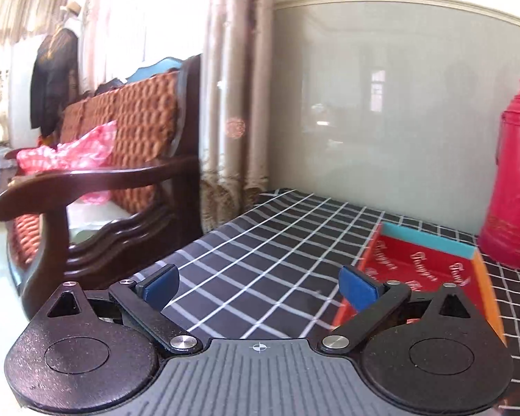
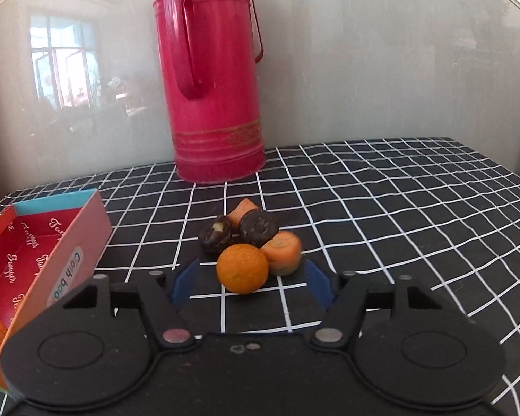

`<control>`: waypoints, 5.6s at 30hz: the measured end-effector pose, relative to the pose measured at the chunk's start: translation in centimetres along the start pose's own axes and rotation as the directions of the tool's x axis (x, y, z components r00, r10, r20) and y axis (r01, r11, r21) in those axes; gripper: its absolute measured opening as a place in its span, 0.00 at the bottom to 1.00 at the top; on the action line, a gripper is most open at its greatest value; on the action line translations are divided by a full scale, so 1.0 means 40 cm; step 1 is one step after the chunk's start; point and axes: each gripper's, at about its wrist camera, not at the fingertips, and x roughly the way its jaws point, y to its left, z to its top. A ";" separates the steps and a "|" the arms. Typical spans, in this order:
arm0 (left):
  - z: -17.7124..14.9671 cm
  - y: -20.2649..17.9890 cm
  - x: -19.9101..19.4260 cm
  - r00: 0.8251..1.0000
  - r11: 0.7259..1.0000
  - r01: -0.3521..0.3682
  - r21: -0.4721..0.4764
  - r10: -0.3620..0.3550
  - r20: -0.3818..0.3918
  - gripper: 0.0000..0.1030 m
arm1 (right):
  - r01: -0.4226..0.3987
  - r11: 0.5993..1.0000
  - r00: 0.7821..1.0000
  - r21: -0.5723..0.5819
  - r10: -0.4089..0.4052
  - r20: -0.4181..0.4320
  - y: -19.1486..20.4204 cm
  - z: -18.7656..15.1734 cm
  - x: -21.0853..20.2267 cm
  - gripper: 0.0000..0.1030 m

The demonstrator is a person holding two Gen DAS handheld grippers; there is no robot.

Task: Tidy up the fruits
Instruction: 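Grasp a tangerine from the pile with the right gripper, then carry the tangerine with the right gripper into the box and release, then reach the open left gripper to the pile toward a peeled orange piece, then grasp the peeled orange piece with the left gripper and carry it over the box, then open the left gripper to drop the peeled piece into the box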

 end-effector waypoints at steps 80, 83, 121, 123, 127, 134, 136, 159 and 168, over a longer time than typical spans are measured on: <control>-0.041 -0.212 -0.020 0.971 0.966 0.237 0.108 -0.231 -0.062 0.96 | 0.335 0.940 0.923 -0.063 -0.314 0.220 -0.152 0.015 -0.127 0.94; -0.052 -0.324 -0.049 0.950 0.935 0.312 0.167 -0.303 -0.079 0.96 | 0.452 0.891 0.872 -0.037 -0.433 0.230 -0.209 0.010 -0.136 0.94; -0.214 -0.926 -0.136 0.863 0.788 0.505 0.353 -0.465 -0.196 0.36 | 0.518 0.850 0.814 0.094 -0.524 0.252 -0.414 -0.010 -0.227 0.94; -0.206 -0.898 -0.152 0.865 0.790 0.500 0.355 -0.473 -0.166 0.36 | 0.509 0.856 0.820 0.087 -0.513 0.255 -0.407 -0.010 -0.227 0.94; -0.162 -0.827 -0.145 0.881 0.817 0.470 0.334 -0.456 -0.124 0.36 | 0.496 0.865 0.826 0.073 -0.497 0.265 -0.386 -0.011 -0.228 0.94; -0.066 -0.631 -0.076 0.940 0.898 0.340 0.279 -0.335 -0.067 0.36 | 0.460 0.887 0.850 0.035 -0.451 0.272 -0.335 -0.015 -0.221 0.94; -0.047 -0.576 -0.044 0.957 0.918 0.290 0.270 -0.283 -0.063 0.36 | 0.445 0.895 0.858 0.022 -0.433 0.276 -0.314 -0.017 -0.218 0.94; -0.032 -0.278 0.117 0.961 0.982 0.181 0.061 -0.164 -0.222 0.70 | 0.165 0.973 0.953 -0.161 -0.115 0.278 -0.046 -0.041 -0.176 0.94; 0.004 -0.230 0.037 0.977 0.984 0.164 0.066 -0.152 -0.152 0.94 | 0.092 0.982 0.971 -0.166 -0.052 0.232 0.014 -0.041 -0.142 0.94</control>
